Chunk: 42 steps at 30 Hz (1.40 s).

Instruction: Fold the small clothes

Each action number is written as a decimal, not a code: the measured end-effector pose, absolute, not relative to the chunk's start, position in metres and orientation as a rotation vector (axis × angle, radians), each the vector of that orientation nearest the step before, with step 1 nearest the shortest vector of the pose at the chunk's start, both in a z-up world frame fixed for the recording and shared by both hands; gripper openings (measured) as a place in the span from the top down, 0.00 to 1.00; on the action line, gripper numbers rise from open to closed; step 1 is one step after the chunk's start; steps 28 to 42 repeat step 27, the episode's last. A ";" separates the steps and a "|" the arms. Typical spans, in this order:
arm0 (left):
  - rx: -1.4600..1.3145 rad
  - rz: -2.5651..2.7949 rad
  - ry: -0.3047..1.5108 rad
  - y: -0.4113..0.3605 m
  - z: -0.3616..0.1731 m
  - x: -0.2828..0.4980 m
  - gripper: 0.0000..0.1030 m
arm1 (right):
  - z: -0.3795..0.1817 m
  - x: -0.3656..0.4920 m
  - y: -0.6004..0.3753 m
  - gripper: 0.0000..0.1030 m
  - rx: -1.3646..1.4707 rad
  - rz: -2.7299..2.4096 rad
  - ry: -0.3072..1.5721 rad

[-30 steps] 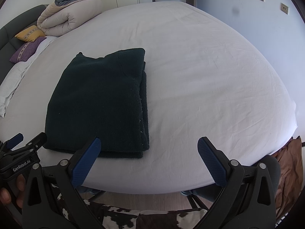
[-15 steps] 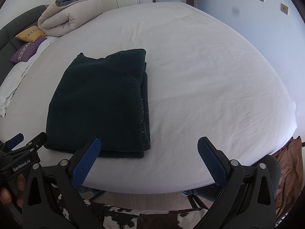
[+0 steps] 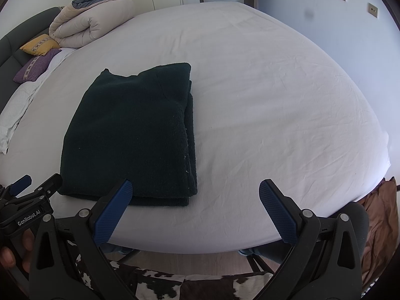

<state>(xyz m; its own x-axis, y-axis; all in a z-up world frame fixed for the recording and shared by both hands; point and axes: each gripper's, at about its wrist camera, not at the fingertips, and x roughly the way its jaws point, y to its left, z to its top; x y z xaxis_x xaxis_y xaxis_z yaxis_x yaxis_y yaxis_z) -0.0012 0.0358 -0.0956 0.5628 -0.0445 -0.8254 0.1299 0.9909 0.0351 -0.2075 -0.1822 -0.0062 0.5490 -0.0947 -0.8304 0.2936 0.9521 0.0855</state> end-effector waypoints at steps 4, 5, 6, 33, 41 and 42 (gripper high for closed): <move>0.095 -0.104 0.970 0.036 -0.096 -0.001 0.00 | -0.006 -0.208 -0.181 0.00 0.225 -0.232 0.963; 0.095 -0.104 0.968 0.036 -0.095 -0.001 0.00 | -0.006 -0.208 -0.181 0.00 0.225 -0.232 0.963; 0.095 -0.105 0.968 0.035 -0.095 -0.001 0.00 | -0.006 -0.208 -0.181 0.00 0.225 -0.233 0.962; 0.087 -0.128 0.956 0.033 -0.090 -0.003 0.00 | -0.004 -0.209 -0.180 0.00 0.231 -0.231 0.957; 0.087 -0.128 0.956 0.033 -0.090 -0.003 0.00 | -0.004 -0.209 -0.180 0.00 0.231 -0.231 0.957; 0.087 -0.128 0.956 0.033 -0.090 -0.003 0.00 | -0.004 -0.209 -0.180 0.00 0.231 -0.231 0.957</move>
